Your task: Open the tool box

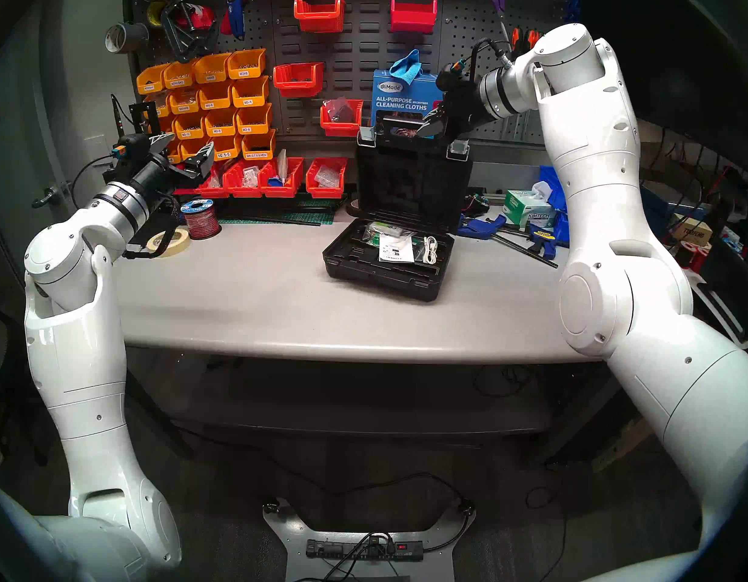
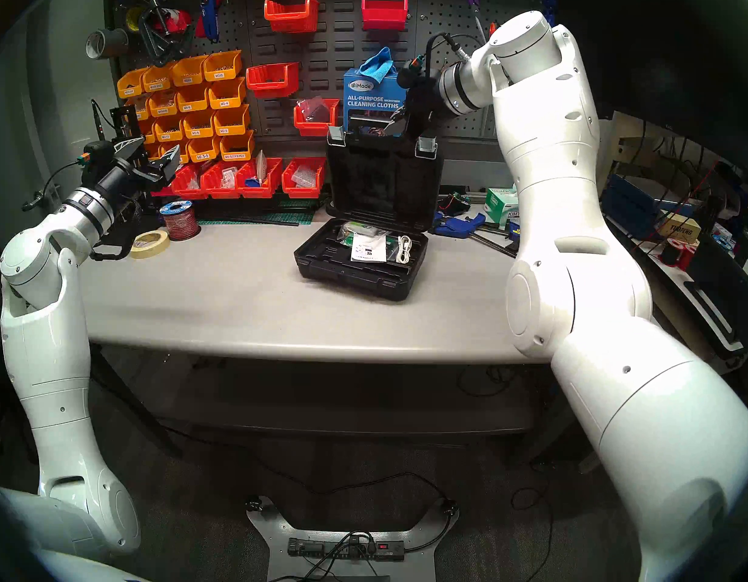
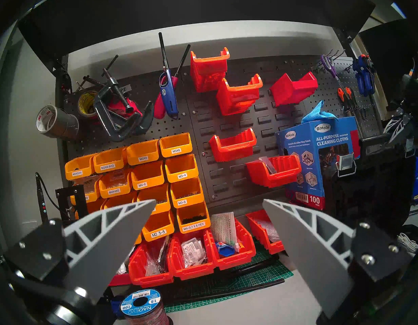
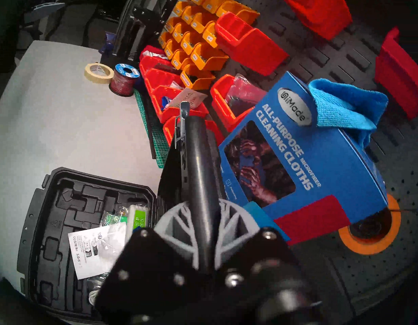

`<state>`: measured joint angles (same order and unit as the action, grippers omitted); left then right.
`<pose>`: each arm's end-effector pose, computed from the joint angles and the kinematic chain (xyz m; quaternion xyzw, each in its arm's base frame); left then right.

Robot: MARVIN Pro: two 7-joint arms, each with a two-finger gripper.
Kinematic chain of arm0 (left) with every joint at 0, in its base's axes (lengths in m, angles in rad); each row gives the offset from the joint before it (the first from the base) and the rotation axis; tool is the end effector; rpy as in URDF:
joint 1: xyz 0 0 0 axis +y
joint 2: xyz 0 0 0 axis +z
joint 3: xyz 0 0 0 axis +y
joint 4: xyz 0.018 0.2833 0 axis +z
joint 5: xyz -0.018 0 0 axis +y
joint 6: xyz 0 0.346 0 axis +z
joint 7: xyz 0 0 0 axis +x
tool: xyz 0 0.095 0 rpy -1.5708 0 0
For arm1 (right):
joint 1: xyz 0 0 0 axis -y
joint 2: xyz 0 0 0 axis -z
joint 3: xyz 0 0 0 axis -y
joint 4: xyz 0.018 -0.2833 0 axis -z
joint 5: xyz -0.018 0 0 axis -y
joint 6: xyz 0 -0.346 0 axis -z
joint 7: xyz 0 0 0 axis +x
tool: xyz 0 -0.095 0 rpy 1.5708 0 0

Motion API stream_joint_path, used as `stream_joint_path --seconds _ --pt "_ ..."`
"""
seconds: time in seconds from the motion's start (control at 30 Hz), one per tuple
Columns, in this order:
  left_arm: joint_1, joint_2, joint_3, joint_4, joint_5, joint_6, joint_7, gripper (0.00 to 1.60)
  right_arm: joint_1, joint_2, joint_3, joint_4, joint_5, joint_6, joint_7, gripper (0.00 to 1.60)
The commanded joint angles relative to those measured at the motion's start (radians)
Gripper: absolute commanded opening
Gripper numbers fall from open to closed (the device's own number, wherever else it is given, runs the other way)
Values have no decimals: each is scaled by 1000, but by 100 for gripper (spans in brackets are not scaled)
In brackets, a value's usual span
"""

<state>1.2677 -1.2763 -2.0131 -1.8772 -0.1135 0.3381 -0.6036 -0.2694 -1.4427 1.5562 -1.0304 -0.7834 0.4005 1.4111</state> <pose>0.4371 0.1830 -0.0160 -0.5879 0.1343 -0.7975 0.0153 0.6031 -0.0037 0.1242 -0.6759 -0.5251 -0.5170 0.0095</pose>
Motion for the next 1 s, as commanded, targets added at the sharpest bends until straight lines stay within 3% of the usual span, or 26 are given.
stream_joint_path --seconds 0.0,0.07,0.1,0.17,0.53,0.97 --pt "-8 1 -3 -9 -6 -2 -2 160 76 69 46 117 -28 74 -19 0" --pt "-7 1 -2 -9 -7 -2 -2 160 115 94 64 213 -35 95 -27 0" --pt "-7 1 -2 -9 -7 -2 -1 160 92 104 67 178 -39 101 -27 0" --pt "-7 1 -2 -9 -8 -2 -1 160 98 124 77 206 -42 112 -32 0" --pt "-6 3 -2 -10 -12 -3 -1 160 171 227 100 417 -77 165 -70 0" --pt "-5 5 -2 -10 -17 -3 0 160 253 289 88 634 -131 220 -163 0"
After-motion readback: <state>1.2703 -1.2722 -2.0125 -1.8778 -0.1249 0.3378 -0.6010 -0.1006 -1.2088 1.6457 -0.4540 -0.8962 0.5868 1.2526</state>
